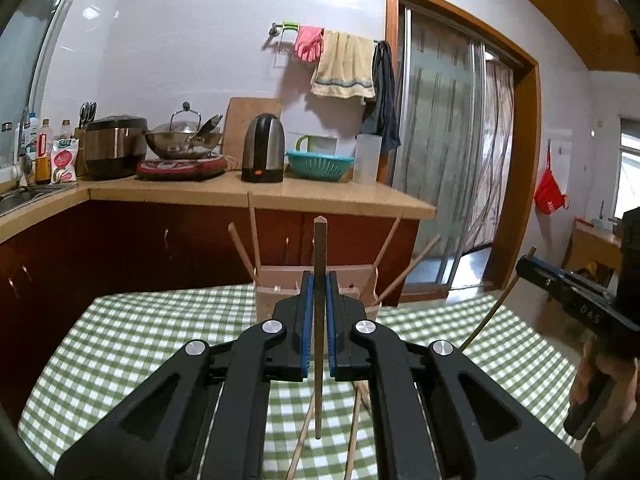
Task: Organize utensils
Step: 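Lift both held chopsticks and lower them upright into the beige holder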
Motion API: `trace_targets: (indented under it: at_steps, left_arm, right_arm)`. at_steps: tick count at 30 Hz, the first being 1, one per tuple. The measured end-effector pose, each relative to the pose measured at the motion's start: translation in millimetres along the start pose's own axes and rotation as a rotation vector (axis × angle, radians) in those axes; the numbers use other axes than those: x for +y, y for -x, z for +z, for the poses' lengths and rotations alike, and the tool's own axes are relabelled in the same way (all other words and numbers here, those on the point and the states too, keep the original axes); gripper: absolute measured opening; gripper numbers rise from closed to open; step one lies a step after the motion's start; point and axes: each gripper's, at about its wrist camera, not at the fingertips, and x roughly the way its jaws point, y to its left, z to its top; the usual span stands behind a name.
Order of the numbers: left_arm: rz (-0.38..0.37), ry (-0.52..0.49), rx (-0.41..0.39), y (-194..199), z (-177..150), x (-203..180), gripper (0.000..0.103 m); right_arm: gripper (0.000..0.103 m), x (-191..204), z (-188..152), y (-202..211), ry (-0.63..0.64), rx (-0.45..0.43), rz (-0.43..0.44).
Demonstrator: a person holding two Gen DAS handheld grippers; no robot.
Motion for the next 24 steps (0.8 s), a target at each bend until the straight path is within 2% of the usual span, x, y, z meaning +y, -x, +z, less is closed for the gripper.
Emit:
trace_targets:
  at_steps: [4,11,15,20,24]
  left_arm:
    - [-0.014,0.000,-0.041,-6,25,3,0.007]
    - [-0.001,-0.044,-0.161,-15,79,5,0.007]
    - [0.015,-0.057,-0.215,-29,104,7,0.007]
    - [0.051,-0.068,-0.235,-60,117,15,0.007]
    - [0.066,-0.065,-0.224,-85,112,19,0.007]
  right_arm:
    - [0.007,6,22,-7,0.023,-0.042,0.025]
    - [0.007,10,63,-25,0.051,-0.125,0.052]
    - [0.007,6,82,-49,0.045,-0.155,0.061]
    - [0.007,3,87,-84,0.042,-0.147,0.065]
    - [0.007,1,77,-110,0.037,-0.105,0.062]
